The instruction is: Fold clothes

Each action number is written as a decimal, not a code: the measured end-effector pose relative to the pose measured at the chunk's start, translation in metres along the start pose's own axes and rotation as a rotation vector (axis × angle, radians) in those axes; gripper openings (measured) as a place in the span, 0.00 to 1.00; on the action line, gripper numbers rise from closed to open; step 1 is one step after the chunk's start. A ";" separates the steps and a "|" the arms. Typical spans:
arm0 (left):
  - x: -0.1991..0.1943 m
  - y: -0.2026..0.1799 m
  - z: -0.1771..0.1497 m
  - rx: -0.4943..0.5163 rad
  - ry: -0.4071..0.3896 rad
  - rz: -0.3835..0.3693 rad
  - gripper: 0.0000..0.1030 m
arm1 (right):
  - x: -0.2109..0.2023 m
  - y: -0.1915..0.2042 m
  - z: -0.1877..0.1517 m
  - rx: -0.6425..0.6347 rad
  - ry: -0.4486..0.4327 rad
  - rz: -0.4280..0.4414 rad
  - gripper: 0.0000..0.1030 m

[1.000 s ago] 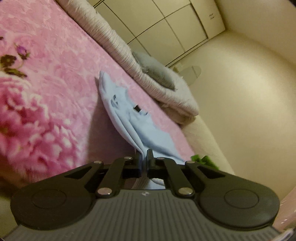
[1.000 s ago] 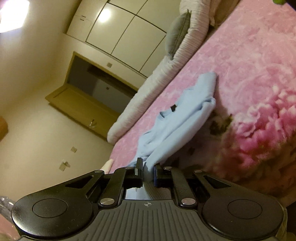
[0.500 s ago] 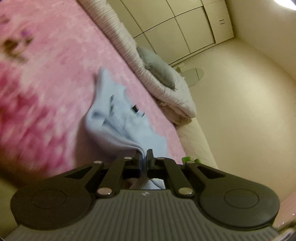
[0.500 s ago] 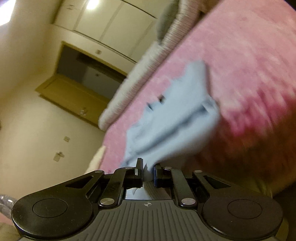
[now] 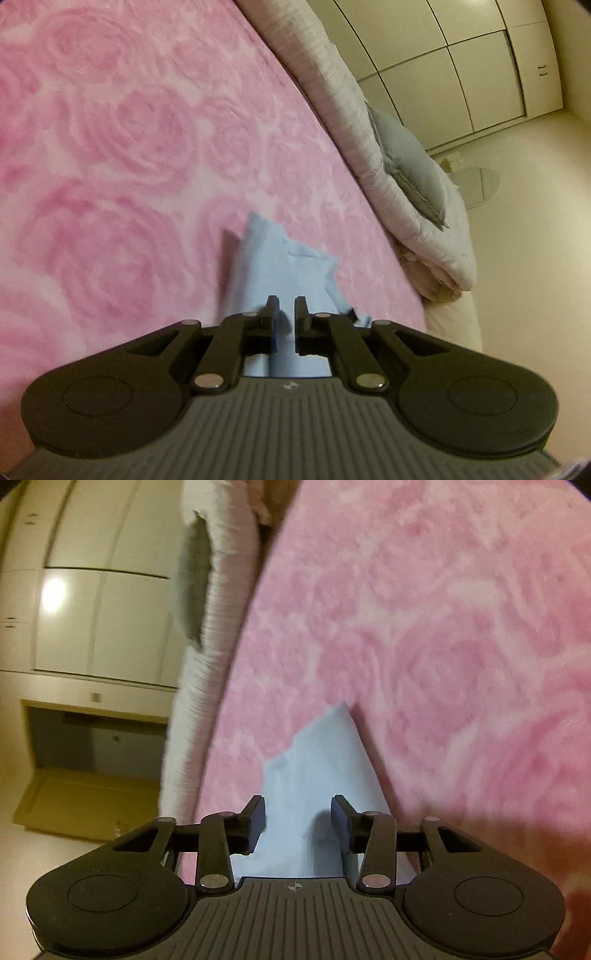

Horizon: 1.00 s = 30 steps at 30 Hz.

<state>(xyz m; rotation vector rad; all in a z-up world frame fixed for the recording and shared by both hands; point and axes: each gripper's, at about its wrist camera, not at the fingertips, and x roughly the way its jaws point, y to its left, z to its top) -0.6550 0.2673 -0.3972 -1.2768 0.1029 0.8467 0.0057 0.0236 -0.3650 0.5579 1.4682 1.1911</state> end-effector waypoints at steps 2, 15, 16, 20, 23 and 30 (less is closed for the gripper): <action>-0.008 0.000 -0.002 0.063 -0.011 0.037 0.03 | -0.011 0.006 -0.002 -0.153 -0.024 -0.057 0.43; 0.009 -0.076 -0.069 1.090 0.132 0.257 0.19 | 0.005 0.040 -0.113 -1.426 0.106 -0.355 0.43; 0.015 -0.078 -0.075 1.150 0.137 0.281 0.19 | 0.009 0.037 -0.117 -1.465 0.109 -0.357 0.43; 0.032 -0.080 -0.066 1.156 0.110 0.293 0.19 | 0.037 0.031 -0.123 -1.618 0.114 -0.382 0.44; 0.051 -0.076 -0.043 1.025 0.112 0.293 0.22 | 0.058 0.038 -0.106 -1.553 0.117 -0.369 0.44; 0.068 -0.021 0.020 0.327 0.166 0.183 0.28 | 0.076 0.014 0.001 -0.642 0.151 -0.275 0.44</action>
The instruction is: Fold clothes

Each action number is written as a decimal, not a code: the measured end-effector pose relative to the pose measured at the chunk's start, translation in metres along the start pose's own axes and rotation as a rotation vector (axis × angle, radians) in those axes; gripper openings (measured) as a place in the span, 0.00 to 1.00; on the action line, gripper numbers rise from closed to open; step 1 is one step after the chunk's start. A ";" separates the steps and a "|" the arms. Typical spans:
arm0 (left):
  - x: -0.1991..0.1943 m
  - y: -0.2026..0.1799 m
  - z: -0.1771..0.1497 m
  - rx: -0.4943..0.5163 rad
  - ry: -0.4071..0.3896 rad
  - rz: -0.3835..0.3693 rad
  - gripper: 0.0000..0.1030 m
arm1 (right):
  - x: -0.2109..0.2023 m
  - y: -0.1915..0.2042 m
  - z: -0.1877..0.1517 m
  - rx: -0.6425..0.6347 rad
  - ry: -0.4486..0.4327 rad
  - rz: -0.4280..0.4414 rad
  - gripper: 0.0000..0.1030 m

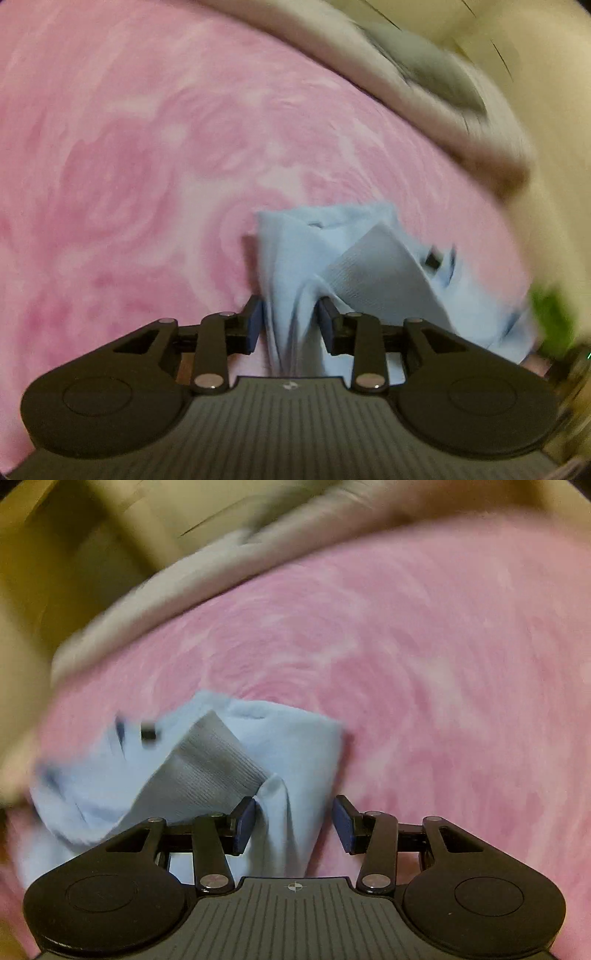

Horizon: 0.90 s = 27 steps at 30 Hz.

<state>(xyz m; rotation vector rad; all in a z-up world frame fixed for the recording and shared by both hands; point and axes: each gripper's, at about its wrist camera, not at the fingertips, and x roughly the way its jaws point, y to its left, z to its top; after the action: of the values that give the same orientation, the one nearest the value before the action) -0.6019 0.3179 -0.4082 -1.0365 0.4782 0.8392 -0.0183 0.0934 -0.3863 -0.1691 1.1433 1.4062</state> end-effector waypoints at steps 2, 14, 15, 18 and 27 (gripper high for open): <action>-0.005 0.006 -0.004 -0.042 -0.021 -0.019 0.26 | -0.009 -0.012 -0.001 0.094 -0.018 0.036 0.44; -0.017 -0.074 -0.023 0.610 -0.094 0.101 0.41 | -0.029 0.058 -0.024 -0.565 -0.113 -0.025 0.44; -0.011 -0.077 -0.022 0.642 -0.084 0.106 0.41 | -0.022 0.060 -0.025 -0.585 -0.101 -0.025 0.45; 0.009 -0.079 -0.020 0.691 -0.048 0.082 0.38 | -0.007 0.065 -0.024 -0.598 -0.063 0.007 0.45; -0.001 -0.035 0.001 0.277 -0.091 -0.093 0.08 | -0.004 0.040 0.004 -0.274 -0.072 0.086 0.02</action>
<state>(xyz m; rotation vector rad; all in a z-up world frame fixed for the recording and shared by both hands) -0.5751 0.3095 -0.3878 -0.7562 0.4510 0.7118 -0.0477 0.1031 -0.3607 -0.2637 0.9047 1.6308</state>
